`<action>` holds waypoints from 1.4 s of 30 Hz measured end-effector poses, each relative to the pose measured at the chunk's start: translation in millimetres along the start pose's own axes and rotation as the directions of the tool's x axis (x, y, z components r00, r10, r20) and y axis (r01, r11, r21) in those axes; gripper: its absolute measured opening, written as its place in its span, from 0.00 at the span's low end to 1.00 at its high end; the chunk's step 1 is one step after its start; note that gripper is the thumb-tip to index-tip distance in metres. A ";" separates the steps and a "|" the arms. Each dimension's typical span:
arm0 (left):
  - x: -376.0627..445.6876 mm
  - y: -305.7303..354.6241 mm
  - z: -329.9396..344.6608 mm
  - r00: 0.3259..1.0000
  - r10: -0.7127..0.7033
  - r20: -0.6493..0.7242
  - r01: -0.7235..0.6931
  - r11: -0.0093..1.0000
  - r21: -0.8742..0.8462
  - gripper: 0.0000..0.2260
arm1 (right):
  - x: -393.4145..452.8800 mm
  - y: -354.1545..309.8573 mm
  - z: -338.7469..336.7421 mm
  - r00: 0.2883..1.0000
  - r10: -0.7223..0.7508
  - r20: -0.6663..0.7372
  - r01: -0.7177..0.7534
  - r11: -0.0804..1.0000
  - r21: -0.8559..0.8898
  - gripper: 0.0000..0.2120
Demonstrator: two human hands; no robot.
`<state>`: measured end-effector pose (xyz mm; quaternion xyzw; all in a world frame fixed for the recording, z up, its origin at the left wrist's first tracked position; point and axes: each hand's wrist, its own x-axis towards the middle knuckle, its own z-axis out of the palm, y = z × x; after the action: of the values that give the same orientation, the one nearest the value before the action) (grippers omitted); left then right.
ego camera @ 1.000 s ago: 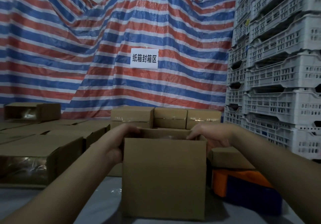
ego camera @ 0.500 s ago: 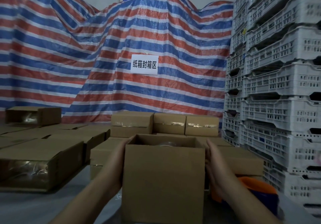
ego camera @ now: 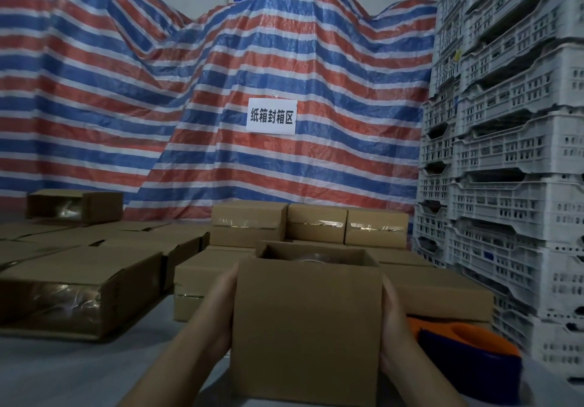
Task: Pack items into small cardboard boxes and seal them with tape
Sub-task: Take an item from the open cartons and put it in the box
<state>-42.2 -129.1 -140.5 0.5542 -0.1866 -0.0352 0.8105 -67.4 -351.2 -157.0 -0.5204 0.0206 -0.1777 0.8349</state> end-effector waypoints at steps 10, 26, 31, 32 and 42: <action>-3.7 6.6 10.7 0.989 -0.078 -0.124 0.086 0.995 0.058 0.06 | 3.6 2.7 -2.2 1.000 0.020 0.015 -0.021 1.000 0.020 0.33; -4.4 -4.0 10.4 0.987 -0.055 -0.149 0.069 0.994 0.090 0.14 | 5.3 0.3 -6.1 0.995 0.022 0.101 -0.009 0.993 -0.122 0.15; -5.5 -0.7 6.6 0.995 0.001 -0.100 0.011 0.993 0.113 0.11 | 7.1 -5.3 -3.4 0.989 0.010 0.147 0.018 0.982 -0.187 0.23; -4.8 -2.0 5.0 0.995 0.008 -0.097 0.003 0.994 0.113 0.10 | 6.4 -5.4 -3.3 0.989 0.006 0.146 0.023 0.980 -0.196 0.25; -2.0 3.6 -27.3 0.953 0.014 0.301 -0.079 0.975 0.206 0.34 | 9.9 -0.2 -7.0 0.996 0.009 0.084 0.007 0.982 -0.187 0.12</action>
<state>-35.3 -103.0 -146.4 0.6225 -0.3223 -0.0786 0.7088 -59.7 -360.5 -158.6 -0.6035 0.0021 -0.1525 0.7827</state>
